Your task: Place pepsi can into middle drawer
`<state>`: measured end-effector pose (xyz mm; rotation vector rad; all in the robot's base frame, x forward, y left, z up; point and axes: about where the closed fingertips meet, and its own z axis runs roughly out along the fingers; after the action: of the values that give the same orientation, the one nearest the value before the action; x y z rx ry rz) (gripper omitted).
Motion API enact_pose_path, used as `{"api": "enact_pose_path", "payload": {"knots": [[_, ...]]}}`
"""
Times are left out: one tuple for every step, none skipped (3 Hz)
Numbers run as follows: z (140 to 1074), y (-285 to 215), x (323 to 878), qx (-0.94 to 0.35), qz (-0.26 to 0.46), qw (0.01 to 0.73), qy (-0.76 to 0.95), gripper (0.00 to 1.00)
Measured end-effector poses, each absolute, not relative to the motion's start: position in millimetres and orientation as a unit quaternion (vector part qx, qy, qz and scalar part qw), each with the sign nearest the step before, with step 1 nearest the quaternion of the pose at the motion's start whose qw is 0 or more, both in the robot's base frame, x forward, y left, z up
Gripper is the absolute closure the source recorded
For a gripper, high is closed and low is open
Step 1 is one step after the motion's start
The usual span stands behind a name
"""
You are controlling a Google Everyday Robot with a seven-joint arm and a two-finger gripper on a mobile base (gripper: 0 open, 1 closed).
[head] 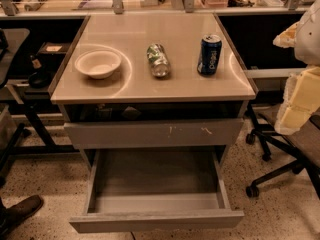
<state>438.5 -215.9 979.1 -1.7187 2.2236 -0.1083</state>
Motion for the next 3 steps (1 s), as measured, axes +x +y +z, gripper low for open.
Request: {"api": "enact_pose_path", "payload": {"knots": [[979,-216,438,-0.603,-0.038,0.164,0.780,0.00],[977,-216,443,-0.596,-0.035,0.174,0.783,0.00],[962,-222,468,-0.556,-0.017,0.208,0.804,0.00]]}}
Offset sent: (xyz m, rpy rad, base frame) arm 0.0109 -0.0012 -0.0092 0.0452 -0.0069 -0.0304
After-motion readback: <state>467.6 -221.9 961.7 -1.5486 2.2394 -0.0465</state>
